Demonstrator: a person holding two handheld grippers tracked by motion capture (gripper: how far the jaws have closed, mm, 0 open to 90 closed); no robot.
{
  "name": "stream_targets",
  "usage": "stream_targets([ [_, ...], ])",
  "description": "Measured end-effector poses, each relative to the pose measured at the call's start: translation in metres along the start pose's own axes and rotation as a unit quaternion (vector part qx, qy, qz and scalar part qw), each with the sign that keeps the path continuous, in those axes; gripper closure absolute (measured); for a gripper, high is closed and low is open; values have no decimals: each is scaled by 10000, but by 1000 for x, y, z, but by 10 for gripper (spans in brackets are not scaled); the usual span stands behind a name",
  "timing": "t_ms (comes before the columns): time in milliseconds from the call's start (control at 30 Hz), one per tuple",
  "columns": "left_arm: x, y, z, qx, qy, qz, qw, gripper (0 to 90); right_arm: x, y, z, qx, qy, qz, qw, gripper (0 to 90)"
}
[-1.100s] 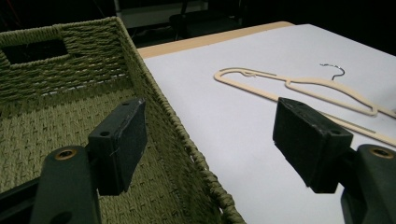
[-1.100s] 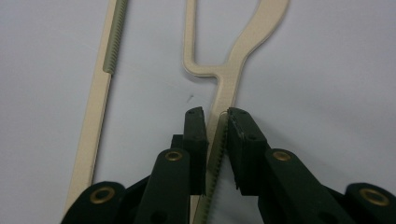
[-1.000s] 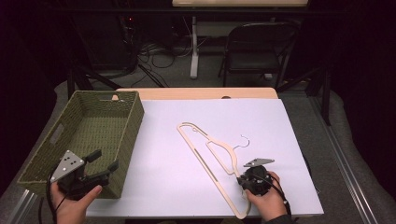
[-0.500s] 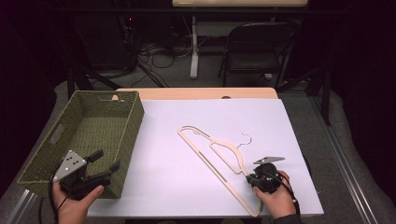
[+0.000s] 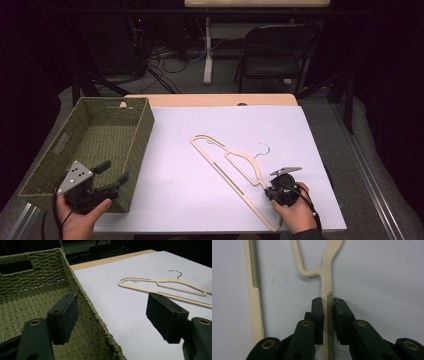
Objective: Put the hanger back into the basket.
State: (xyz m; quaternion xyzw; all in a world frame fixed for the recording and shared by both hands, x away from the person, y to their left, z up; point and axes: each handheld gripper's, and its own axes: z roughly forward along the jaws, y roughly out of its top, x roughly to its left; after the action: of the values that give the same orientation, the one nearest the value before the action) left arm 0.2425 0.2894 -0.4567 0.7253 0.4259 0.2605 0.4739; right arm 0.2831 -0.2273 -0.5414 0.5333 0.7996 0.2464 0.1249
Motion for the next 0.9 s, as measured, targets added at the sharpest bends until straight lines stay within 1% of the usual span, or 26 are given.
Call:
stream_targets([
  [67, 0, 0, 0, 2, -7, 5, 10000, 263, 1, 0, 0, -10, -29, -11, 10000, 794],
  [167, -1, 1, 0, -11, -19, -2, 10000, 263, 0, 0, 0, -55, 3, -39, 10000, 796],
  [233, -1, 1, 0, -11, -23, 11, 10000, 263, 1, -1, 0, -99, -41, -114, 9999, 798],
  [267, -2, 1, 1, -20, -41, 17, 10000, 263, 2, -1, -1, -69, -63, -188, 9998, 798],
  [333, -3, 1, 1, -13, -50, 31, 10000, 263, 4, -2, -1, -204, -121, -310, 9992, 798],
  [367, -4, 2, 1, -24, -67, 25, 10000, 263, 4, -2, -3, -230, -165, -343, 9990, 798],
  [400, -4, 2, 1, -23, -75, 34, 10000, 263, 5, -2, -4, -339, -251, -405, 9983, 799],
  [433, -5, 2, 1, -20, -80, 43, 10000, 263, 5, -2, -5, -358, -276, -460, 9979, 799],
  [500, -7, 3, 2, -25, -132, 58, 9999, 264, 7, -3, -9, -543, -415, -580, 9960, 799],
  [567, -10, 3, 4, -16, -178, 75, 9998, 265, 9, -3, -11, -666, -431, -717, 9943, 799],
  [600, -12, 3, 5, -19, -222, 97, 9997, 264, 11, -4, -13, -691, -479, -863, 9927, 799],
  [633, -14, 4, 6, -1, -248, 126, 9996, 265, 14, -5, -14, -787, -611, -1066, 9893, 799],
  [667, -16, 4, 8, 21, -282, 149, 9995, 264, 17, -5, -16, -783, -697, -1223, 9869, 799],
  [700, -19, 4, 10, 28, -325, 150, 9994, 265, 20, -6, -15, -904, -796, -1404, 9827, 799],
  [733, -21, 5, 12, 44, -368, 160, 9992, 265, 23, -7, -16, -947, -870, -1566, 9793, 799],
  [767, -24, 5, 14, 52, -437, 170, 9989, 265, 24, -8, -17, -1002, -933, -1651, 9767, 799],
  [800, -27, 6, 17, 72, -502, 208, 9985, 265, 26, -9, -19, -1032, -939, -1789, 9739, 799],
  [833, -31, 7, 21, 106, -558, 243, 9981, 265, 28, -10, -20, -1089, -990, -1917, 9704, 799],
  [867, -35, 8, 24, 126, -626, 272, 9976, 265, 30, -11, -20, -1195, -1045, -2044, 9659, 799],
  [900, -38, 9, 27, 154, -673, 302, 9972, 265, 31, -12, -21, -1243, -1037, -2167, 9627, 799],
])
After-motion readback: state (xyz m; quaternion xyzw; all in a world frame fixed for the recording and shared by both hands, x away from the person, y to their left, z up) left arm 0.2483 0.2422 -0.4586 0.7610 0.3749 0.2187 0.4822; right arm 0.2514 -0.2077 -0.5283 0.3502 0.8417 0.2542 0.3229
